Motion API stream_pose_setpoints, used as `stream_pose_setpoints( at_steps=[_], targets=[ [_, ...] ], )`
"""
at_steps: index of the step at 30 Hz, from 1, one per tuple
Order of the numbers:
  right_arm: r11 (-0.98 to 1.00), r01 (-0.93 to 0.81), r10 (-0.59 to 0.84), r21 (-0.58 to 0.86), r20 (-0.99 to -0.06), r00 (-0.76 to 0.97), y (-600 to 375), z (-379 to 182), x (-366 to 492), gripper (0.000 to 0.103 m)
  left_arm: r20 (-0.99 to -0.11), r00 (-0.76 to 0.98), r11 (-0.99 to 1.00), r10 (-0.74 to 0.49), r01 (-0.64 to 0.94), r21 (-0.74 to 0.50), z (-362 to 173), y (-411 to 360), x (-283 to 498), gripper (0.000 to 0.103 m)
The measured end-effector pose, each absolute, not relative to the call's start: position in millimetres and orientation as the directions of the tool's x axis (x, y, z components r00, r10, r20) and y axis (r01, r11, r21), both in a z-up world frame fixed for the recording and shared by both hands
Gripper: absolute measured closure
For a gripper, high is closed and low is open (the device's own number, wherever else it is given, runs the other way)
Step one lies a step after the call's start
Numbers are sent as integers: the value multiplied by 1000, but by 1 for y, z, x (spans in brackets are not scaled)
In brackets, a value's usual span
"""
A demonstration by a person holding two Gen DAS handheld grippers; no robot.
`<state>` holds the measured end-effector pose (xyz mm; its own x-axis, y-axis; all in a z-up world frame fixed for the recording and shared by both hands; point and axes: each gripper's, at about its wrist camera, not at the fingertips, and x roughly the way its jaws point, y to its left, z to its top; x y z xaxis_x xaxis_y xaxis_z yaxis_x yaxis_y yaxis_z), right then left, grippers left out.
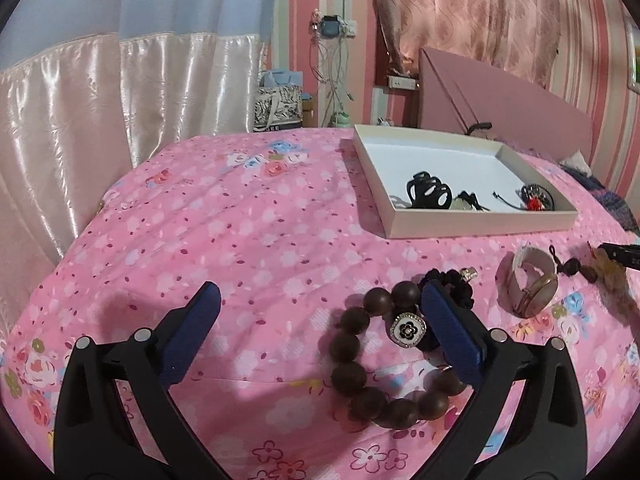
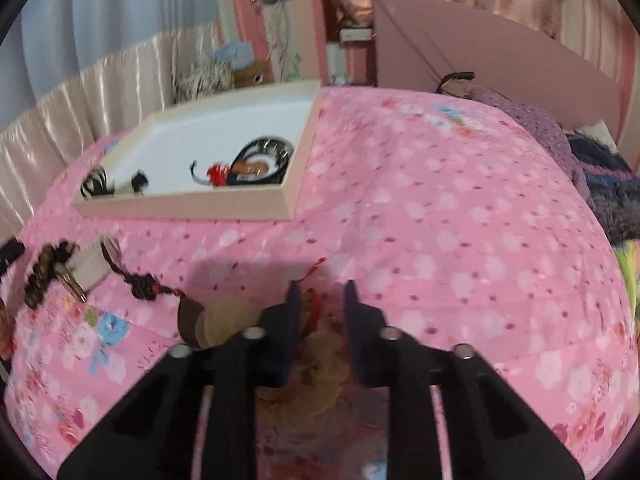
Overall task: Organize jewelry
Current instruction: 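Close the left tool on the wooden bead bracelet while right reaches the scrunchie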
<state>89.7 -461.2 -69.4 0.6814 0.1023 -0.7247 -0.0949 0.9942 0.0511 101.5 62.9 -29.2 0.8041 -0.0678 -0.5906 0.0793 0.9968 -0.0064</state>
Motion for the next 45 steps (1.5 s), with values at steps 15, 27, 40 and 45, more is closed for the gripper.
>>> stream_pose_setpoints(
  at_steps=[15,27,40,45],
  targets=[
    [985,-52,138,166,-560,817,-489,-22,66,96,-590,802,981,-93,176,84,-14,22,106,4],
    [963,-54,193,262,-542,818,-509,-15,61,92,-670,735,976,-102,206,77,-39,-5,105,4],
    [967,35,134,254,-616,777,-534,-34,62,84,-682,722,978,-115,204,52,-43,-2,107,4],
    [966,47,135,255,-649,749,-541,-51,53,68,-684,720,979,-116,199,43,-43,1,104,4]
  ],
)
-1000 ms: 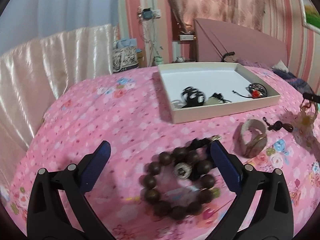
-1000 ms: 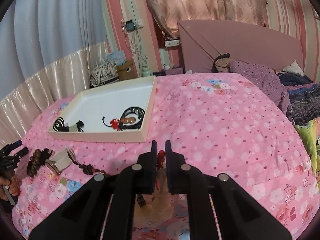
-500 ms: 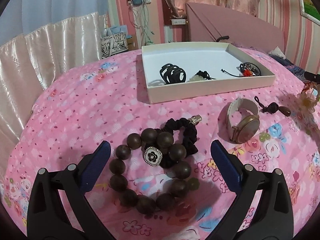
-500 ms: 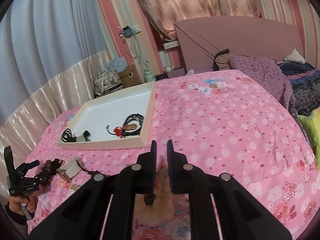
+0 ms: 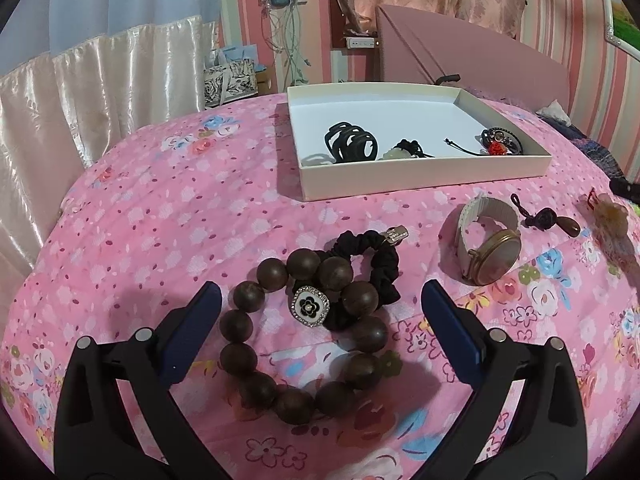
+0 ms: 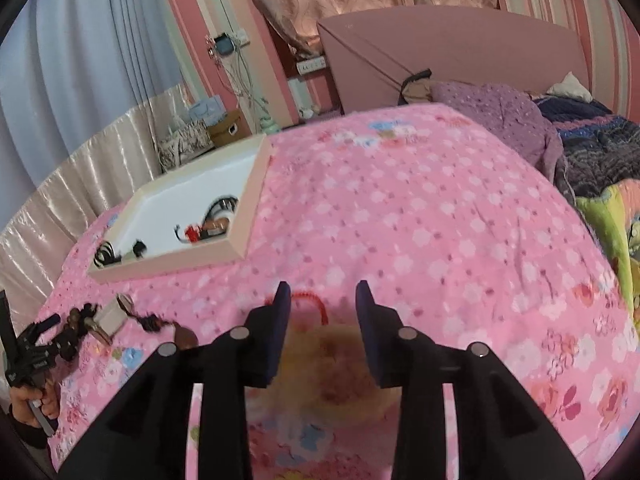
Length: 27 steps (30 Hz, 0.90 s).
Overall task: Organize jewelry
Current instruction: 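Close the left tool on the wooden bead bracelet while right reaches the scrunchie, then carry the bead bracelet over the tray with left tool while right carries the blonde scrunchie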
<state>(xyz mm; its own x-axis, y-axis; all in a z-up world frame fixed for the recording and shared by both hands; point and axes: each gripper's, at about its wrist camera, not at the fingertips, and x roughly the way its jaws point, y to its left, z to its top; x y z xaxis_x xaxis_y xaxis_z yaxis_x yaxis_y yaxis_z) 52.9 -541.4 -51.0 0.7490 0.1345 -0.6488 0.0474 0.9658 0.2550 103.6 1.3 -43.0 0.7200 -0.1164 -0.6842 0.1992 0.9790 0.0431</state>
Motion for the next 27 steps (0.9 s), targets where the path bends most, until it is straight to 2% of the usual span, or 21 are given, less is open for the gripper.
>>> stream_pose_setpoints(
  at_steps=[8,10,11,12,13,14,16,17,19,20,27],
  targets=[
    [972,113,72,207,-717,694,-562,-77,38,66,-697,705,979,-135,202,15,-45,7,94,5],
    [975,110,64,192,-719,692,-560,-78,38,68,-710,689,975,-144,222,17,-47,3,94,21],
    [978,104,61,181,-724,687,-558,-78,39,68,-719,679,973,-149,230,16,-49,2,94,25],
    [979,103,56,173,-725,686,-557,-78,39,78,-727,668,970,-159,243,12,-50,0,95,32],
    [980,100,58,173,-728,683,-557,-78,40,94,-731,663,969,-162,249,11,-51,-1,95,39],
    [980,91,67,177,-726,685,-556,-78,40,94,-734,659,968,-164,250,8,-52,-1,96,43],
    [978,79,81,192,-702,707,-556,-75,38,96,-746,643,966,-174,258,-3,-55,-1,98,63],
    [977,76,88,201,-694,714,-556,-74,36,96,-756,629,965,-179,261,-12,-57,-1,100,66],
    [974,76,93,211,-687,720,-556,-71,36,96,-759,627,966,-176,260,-10,-58,-2,101,82],
    [973,74,97,218,-681,726,-556,-69,35,96,-758,628,965,-176,262,-7,-58,-3,101,85],
    [972,19,123,236,-569,813,-545,-20,11,96,-707,680,971,-196,236,-42,-34,18,86,85]
  ],
)
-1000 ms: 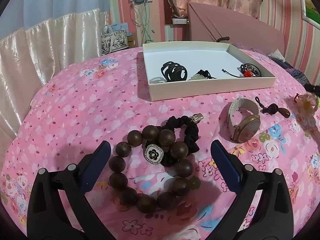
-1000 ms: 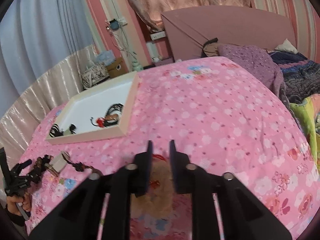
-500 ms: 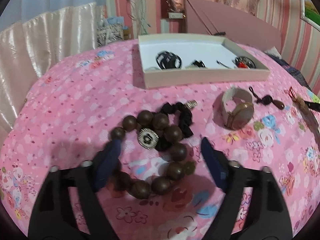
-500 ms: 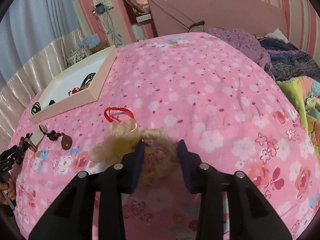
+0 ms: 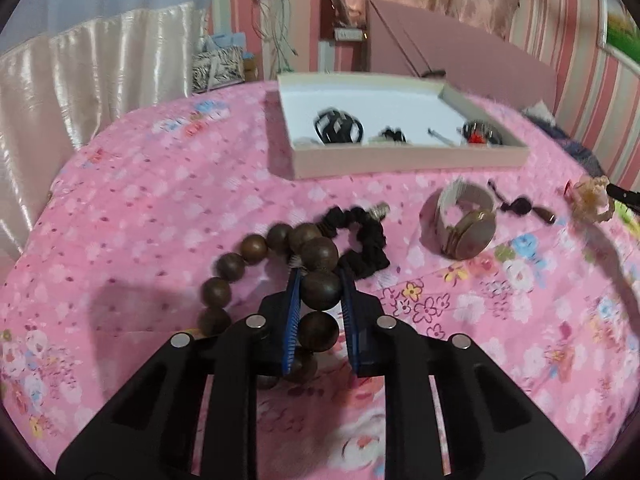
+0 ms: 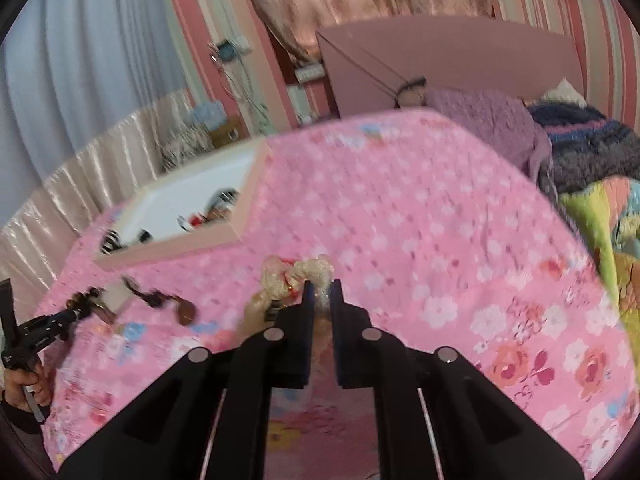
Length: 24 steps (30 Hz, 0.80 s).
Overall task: Organize jewelry
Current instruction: 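Carry the bead bracelet over the tray with left tool while right carries the blonde scrunchie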
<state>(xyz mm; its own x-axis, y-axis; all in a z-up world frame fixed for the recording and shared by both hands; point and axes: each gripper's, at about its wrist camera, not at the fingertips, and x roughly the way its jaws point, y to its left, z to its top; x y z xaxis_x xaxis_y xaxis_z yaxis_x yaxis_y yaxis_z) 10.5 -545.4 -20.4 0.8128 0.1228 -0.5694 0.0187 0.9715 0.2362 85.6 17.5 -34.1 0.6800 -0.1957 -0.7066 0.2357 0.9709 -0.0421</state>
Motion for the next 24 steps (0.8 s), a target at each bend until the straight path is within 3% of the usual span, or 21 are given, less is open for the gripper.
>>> stream_pose_setpoints(
  at_steps=[8,14,24],
  targets=[
    [964,-100,198,245,-417,887,-516,48,7,96,-616,761,977,-206,193,-88,24,45,87,85],
    [940,-181,281,288,-356,891,-475,70,45,96,-559,792,969,-245,219,-114,56,23,120,85],
    [938,-236,321,254,-373,871,-407,65,119,96,-460,832,951,-310,268,-155,87,-42,172,85]
  ],
)
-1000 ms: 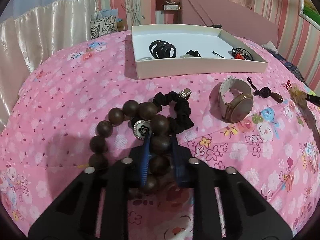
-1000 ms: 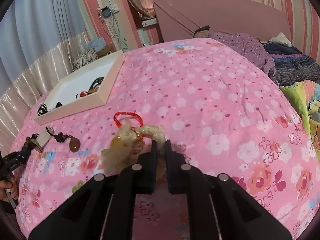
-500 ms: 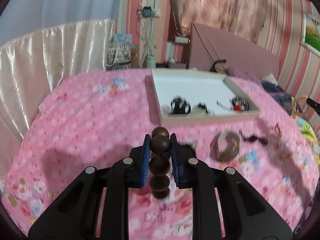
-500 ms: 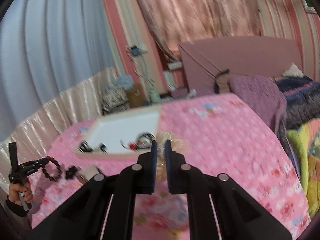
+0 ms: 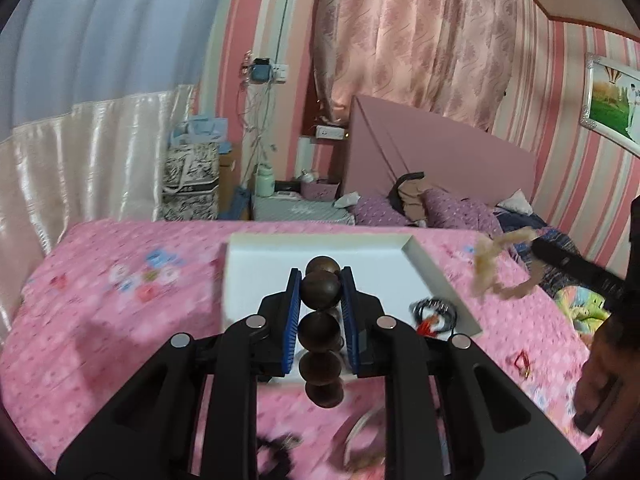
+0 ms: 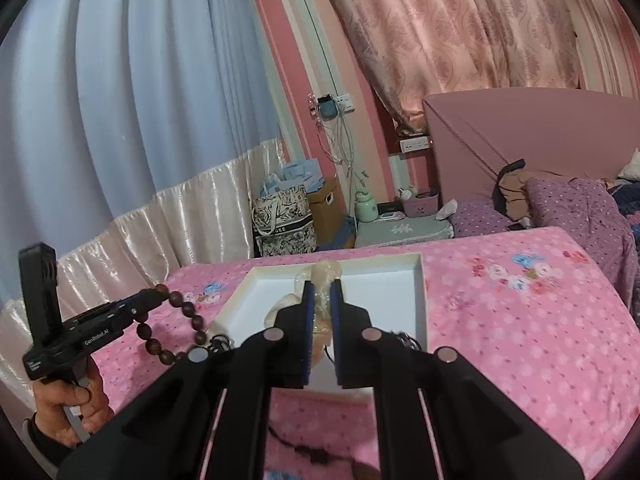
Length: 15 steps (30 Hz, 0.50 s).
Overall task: Organize jewelry
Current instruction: 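Carry the bead bracelet over the tray with left tool while right carries the blonde scrunchie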
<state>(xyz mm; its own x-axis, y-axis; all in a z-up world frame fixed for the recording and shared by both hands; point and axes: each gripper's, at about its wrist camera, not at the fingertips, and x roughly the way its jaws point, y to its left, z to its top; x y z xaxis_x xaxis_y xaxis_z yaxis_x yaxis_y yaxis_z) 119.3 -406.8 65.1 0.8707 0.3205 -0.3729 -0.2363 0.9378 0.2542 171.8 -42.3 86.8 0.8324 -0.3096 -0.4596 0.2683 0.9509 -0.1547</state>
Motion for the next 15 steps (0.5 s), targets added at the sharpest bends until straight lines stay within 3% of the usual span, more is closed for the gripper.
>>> stream_pose_setpoints(
  at_steps=[15],
  targets=[
    [945,-206,306,256,-457,835,-406,1,162,96,-507,783,933,-359,318,-169,33,-81,226,85]
  ],
)
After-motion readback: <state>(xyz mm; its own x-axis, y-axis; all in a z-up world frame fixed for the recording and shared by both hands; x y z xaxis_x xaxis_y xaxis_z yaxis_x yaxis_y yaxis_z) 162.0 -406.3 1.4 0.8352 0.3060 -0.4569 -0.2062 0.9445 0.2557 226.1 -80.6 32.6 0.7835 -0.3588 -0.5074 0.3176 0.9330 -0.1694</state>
